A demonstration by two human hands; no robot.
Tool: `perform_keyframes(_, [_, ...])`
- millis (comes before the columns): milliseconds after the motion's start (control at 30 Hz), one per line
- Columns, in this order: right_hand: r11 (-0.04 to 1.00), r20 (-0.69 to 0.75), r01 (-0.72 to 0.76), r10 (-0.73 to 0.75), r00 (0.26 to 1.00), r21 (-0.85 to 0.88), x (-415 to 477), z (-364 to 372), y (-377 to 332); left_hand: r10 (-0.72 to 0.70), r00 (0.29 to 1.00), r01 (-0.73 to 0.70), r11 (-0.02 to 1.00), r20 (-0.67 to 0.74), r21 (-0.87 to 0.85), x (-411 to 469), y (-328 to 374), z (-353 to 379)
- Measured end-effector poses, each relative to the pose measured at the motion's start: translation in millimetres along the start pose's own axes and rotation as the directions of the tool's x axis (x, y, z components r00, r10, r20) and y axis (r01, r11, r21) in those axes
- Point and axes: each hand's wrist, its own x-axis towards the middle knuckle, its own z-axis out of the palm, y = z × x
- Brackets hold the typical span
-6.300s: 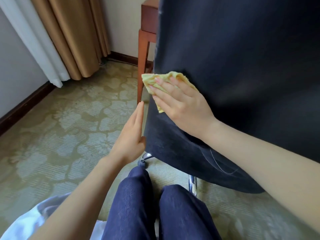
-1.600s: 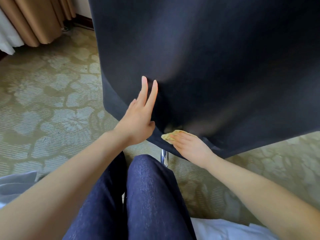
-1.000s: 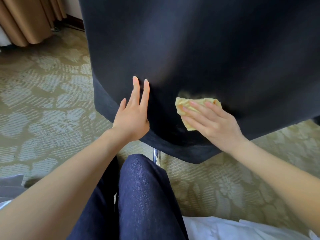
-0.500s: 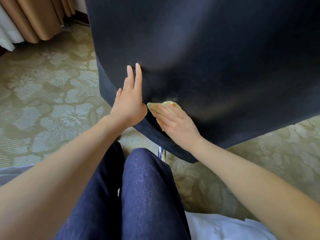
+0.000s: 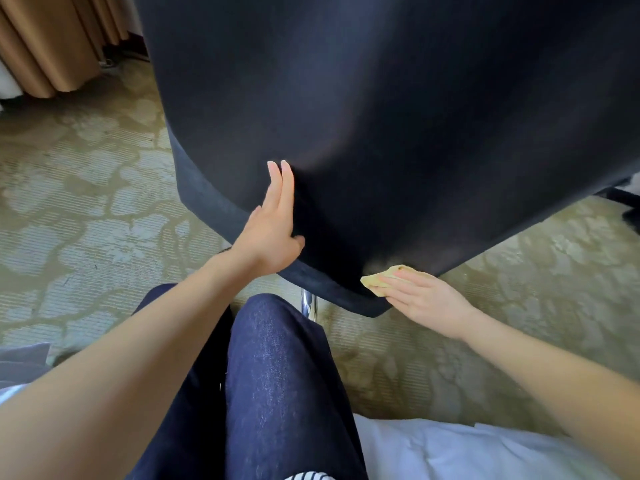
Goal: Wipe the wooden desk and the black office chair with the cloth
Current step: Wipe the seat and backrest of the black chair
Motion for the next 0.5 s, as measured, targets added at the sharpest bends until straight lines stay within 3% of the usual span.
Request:
perform_keyframes(100, [0.996, -0.189, -0.086, 0.084, 0.978, -0.003, -19, -10, 22, -0.05, 0.999, 0.05, 0.999, -0.018, 0.012, 1, 6, 9])
perform_keyframes(267, [0.976, -0.348, -0.207, 0.17, 0.922, -0.073, -44, -41, 67, -0.134, 0.99, 0.135, 0.991, -0.034, 0.012, 2, 18, 12])
perform_keyframes(367, [0.932, -0.464, -0.325, 0.218, 0.858, -0.162, -56, -72, 96, -0.16, 0.98, 0.158, 0.987, -0.114, -0.03, -5, 33, 14])
perform_keyframes(500, [0.834, -0.618, -0.498, 0.265, 0.74, -0.239, -61, -106, 134, -0.019, 0.963, -0.025, 0.987, -0.267, -0.16, -22, 72, 26])
